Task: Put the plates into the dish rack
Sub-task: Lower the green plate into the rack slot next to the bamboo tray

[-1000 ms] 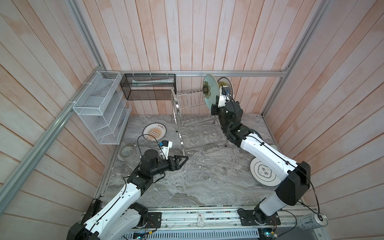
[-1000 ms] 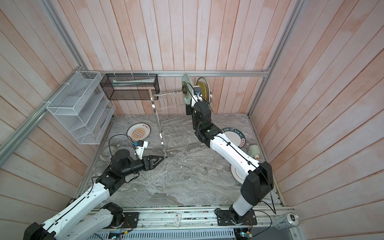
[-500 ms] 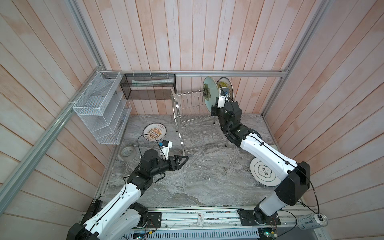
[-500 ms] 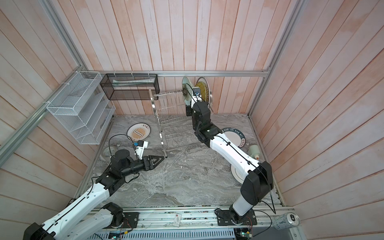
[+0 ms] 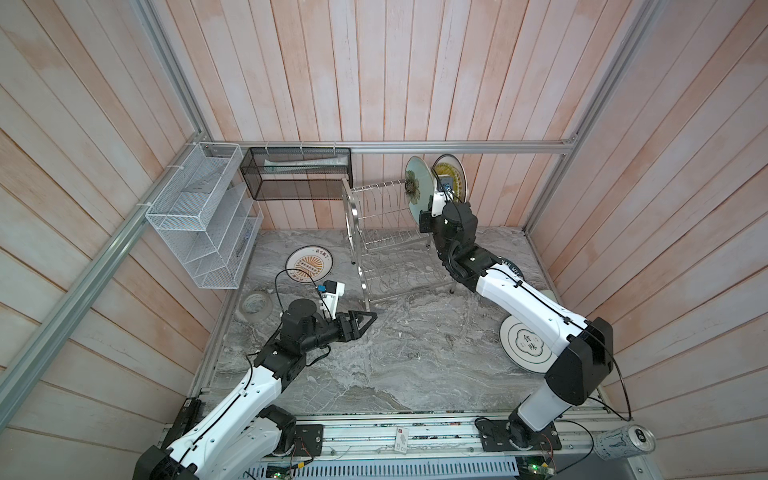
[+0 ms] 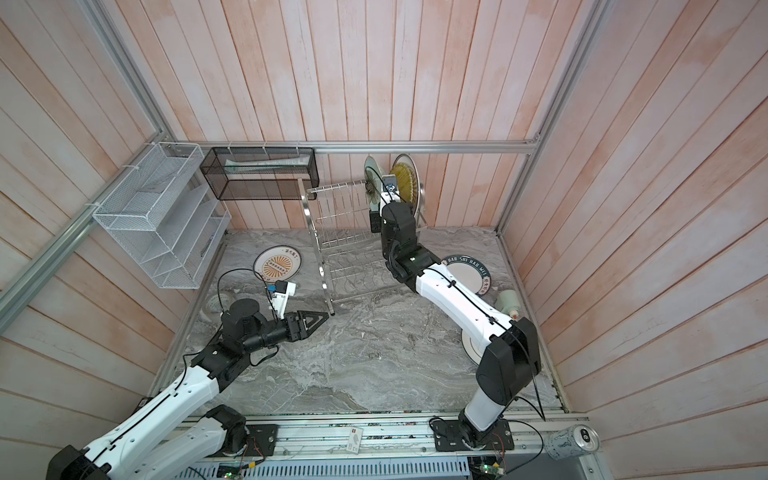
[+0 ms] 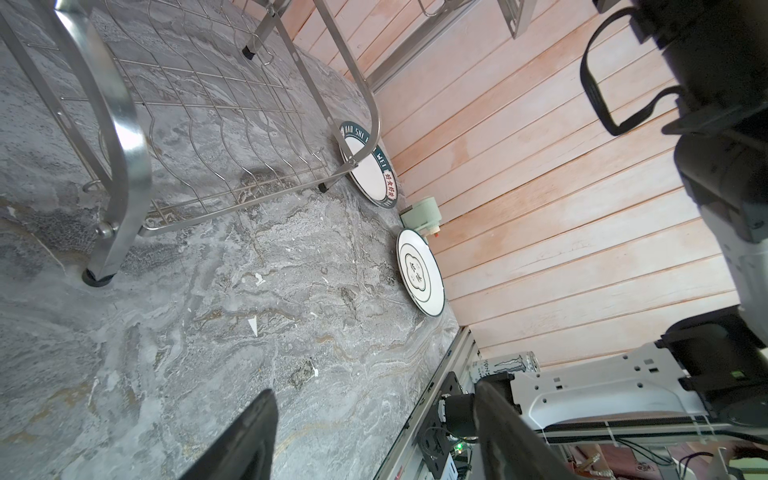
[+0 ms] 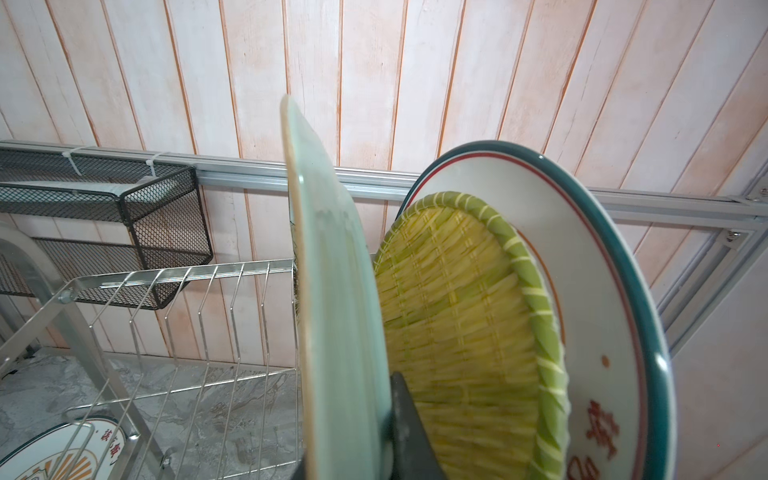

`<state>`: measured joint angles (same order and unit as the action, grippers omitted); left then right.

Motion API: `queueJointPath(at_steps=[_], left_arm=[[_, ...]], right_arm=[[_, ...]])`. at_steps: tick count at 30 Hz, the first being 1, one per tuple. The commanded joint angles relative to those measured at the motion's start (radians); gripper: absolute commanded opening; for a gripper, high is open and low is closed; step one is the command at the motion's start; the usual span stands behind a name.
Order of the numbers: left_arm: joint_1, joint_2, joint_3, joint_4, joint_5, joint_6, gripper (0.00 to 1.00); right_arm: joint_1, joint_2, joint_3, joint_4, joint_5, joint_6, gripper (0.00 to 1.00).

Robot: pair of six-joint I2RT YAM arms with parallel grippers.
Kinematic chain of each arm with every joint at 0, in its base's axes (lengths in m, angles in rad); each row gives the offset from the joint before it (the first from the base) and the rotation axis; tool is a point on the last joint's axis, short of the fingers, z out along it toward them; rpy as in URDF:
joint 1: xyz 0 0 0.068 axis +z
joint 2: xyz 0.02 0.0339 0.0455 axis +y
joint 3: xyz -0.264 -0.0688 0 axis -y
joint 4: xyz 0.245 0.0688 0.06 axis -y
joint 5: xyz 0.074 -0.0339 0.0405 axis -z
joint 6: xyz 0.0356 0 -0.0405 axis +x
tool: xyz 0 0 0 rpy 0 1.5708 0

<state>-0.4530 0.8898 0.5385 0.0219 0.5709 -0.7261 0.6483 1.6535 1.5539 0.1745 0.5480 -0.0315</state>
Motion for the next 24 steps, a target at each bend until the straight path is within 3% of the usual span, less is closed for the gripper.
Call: queueJointPath(at_steps=[1,20,24], left_arm=[[-0.004,-0.004,-0.008,0.010,-0.005,0.013,0.76],[-0.003,0.032,-0.008,0.016,0.018,0.004,0.77],[-0.004,0.029,-0.007,0.013,0.018,0.004,0.77]], right_arm=[[0.005,-0.006,0.066,0.106,0.028,0.001,0.00],[0.005,0.026,0.094,0.060,0.016,-0.005,0.00],[0.007,0.023,0.092,0.061,0.015,-0.001,0.08]])
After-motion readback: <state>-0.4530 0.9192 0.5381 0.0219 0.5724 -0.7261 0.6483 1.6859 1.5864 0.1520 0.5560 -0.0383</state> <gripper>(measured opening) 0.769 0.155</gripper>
